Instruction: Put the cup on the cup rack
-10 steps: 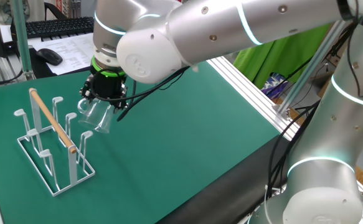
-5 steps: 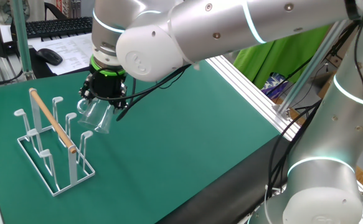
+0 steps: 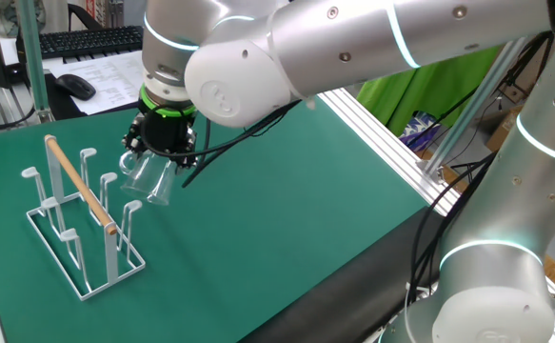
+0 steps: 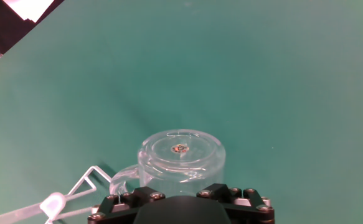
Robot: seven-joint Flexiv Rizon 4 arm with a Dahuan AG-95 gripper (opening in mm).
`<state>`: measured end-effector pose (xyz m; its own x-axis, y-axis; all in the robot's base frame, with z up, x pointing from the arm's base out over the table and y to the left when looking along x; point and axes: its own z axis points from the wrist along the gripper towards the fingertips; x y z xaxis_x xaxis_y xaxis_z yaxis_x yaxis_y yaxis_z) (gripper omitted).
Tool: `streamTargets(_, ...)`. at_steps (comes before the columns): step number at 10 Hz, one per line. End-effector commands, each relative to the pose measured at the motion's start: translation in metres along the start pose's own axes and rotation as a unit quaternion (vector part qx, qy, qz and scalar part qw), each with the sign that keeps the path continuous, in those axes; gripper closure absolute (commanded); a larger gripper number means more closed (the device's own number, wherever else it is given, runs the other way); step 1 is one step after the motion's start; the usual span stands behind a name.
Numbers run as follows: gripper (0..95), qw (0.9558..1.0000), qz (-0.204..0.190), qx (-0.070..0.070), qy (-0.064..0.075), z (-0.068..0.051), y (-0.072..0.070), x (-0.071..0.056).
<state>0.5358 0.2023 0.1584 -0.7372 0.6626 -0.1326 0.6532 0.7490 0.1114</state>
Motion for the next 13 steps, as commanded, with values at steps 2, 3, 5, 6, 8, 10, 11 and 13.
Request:
streamTargets(2, 95.0, 1.0000, 0.003, 0.000, 0.001, -0.001, 0.000, 0.005)
streamTargets(3, 95.0, 1.0000, 0.004, 0.000, 0.000, -0.002, -0.001, 0.006)
streamTargets(5, 95.0, 1.0000, 0.008, -0.001, 0.000, -0.003, -0.002, 0.010)
streamTargets(6, 95.0, 0.9999, 0.010, -0.001, -0.001, -0.003, -0.002, 0.012)
streamTargets(8, 95.0, 0.9999, 0.013, -0.001, -0.005, -0.003, -0.004, 0.022)
streamTargets(10, 95.0, 0.9998, 0.013, -0.001, -0.011, -0.004, -0.005, 0.028)
streamTargets(11, 95.0, 0.9998, 0.015, -0.002, -0.014, -0.003, -0.005, 0.029)
streamTargets(13, 95.0, 0.9996, 0.015, -0.003, -0.022, -0.003, -0.005, 0.032)
